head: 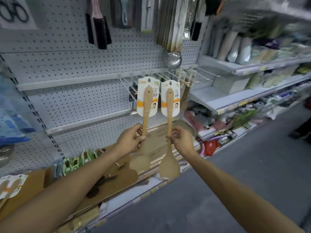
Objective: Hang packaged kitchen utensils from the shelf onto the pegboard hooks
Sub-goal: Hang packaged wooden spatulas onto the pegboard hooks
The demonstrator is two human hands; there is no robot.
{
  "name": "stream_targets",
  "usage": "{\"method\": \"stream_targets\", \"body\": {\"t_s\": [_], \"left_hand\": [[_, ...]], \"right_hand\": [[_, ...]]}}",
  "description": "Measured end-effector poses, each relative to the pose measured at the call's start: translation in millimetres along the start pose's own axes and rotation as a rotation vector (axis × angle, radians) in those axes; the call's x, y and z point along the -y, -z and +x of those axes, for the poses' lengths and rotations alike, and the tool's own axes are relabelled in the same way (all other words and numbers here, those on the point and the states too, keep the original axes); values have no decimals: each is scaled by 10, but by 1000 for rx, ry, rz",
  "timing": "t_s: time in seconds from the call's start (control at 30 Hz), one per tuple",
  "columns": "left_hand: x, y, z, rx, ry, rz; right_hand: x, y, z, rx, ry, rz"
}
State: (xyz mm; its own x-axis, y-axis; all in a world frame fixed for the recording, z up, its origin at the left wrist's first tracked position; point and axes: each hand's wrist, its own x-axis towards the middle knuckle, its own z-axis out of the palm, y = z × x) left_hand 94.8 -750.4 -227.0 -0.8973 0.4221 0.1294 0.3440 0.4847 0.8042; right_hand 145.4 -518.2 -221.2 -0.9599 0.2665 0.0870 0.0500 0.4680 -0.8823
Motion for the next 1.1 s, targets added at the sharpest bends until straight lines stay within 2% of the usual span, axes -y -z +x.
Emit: {"method": "stream_targets", "body": {"t_s": [0.33, 0.57, 0.83, 1.1], "left_hand": [[-328, -810, 686, 53, -18, -8], [-347, -1116, 1288, 69, -72, -10], [-430, -1307, 2073, 184, -174, 42], [-399, -1462, 2637, 181, -188, 57]], "right_hand": [[-679, 867, 417, -30, -60, 78], [-996, 1067, 809, -77, -87, 94], [-1166, 1246, 1337, -115, -121, 74], [-1390, 1343, 1915, -124, -120, 32]]}}
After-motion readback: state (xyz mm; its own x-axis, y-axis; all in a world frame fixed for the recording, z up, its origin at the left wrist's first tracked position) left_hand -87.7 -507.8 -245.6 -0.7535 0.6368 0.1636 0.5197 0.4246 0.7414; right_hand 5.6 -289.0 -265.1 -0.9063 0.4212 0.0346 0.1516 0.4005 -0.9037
